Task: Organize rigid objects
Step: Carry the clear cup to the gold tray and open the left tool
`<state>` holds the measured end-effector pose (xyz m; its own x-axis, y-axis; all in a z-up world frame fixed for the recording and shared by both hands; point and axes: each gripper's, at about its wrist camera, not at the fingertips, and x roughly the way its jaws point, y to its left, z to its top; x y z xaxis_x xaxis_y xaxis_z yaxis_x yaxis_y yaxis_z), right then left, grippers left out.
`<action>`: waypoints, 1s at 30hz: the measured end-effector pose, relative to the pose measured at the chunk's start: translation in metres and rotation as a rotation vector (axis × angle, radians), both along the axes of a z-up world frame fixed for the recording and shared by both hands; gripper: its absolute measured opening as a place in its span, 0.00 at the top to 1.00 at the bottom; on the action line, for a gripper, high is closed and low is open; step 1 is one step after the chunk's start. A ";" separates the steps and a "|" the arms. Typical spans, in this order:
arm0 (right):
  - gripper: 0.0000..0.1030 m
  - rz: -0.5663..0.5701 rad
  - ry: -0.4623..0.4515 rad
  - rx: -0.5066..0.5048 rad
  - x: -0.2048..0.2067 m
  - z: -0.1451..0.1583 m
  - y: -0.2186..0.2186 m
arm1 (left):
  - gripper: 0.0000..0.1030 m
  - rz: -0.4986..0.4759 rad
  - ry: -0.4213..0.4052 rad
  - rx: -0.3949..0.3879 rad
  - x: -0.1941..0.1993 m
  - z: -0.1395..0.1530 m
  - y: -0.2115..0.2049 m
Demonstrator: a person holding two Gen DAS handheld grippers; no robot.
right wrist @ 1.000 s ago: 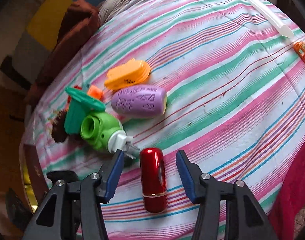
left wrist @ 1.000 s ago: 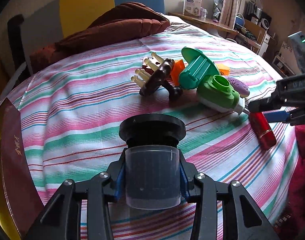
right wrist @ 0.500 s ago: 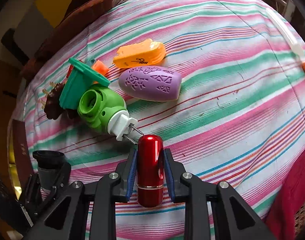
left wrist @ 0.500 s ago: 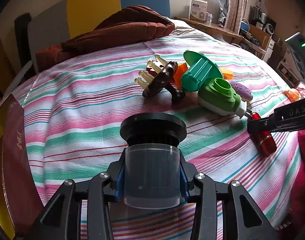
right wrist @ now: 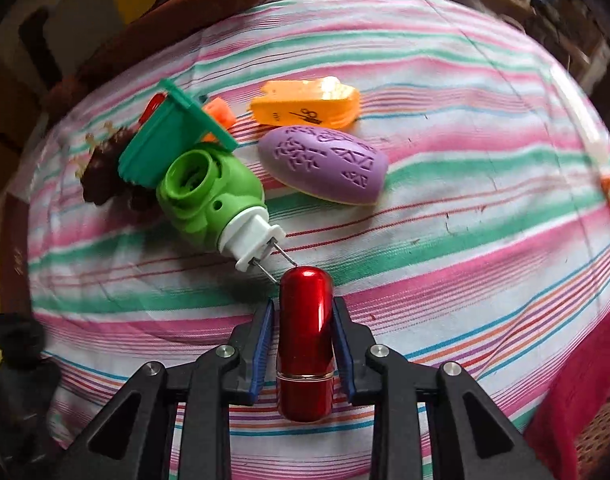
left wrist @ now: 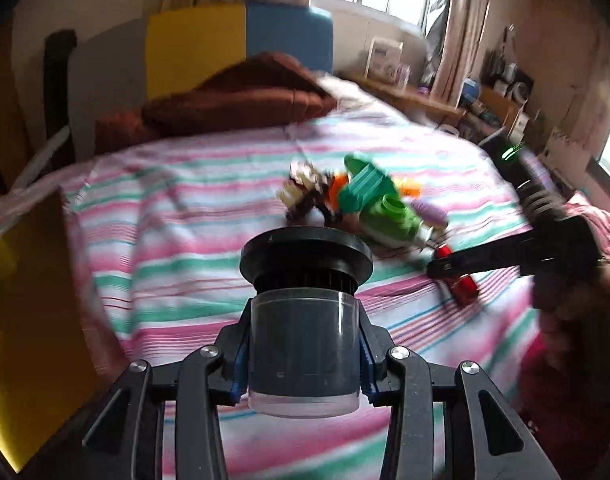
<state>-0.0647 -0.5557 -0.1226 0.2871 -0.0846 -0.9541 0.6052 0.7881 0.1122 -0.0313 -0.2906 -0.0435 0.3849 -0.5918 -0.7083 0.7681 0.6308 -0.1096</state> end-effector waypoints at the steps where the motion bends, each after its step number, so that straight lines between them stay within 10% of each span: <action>1: 0.73 0.006 0.001 -0.009 0.001 0.000 0.002 | 0.59 0.007 -0.014 -0.015 0.000 0.008 0.011; 15: 0.73 0.055 0.015 -0.063 0.003 -0.001 0.015 | 0.59 0.404 0.089 -0.068 0.098 0.047 0.194; 30: 0.74 0.117 0.030 -0.149 0.004 0.001 0.031 | 0.59 0.688 0.248 0.153 0.248 -0.024 0.249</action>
<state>-0.0606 -0.5247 -0.1220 0.2750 -0.1933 -0.9418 0.5098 0.8598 -0.0277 0.2164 -0.0417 -0.0675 0.4507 -0.1628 -0.8777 0.1584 0.9822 -0.1009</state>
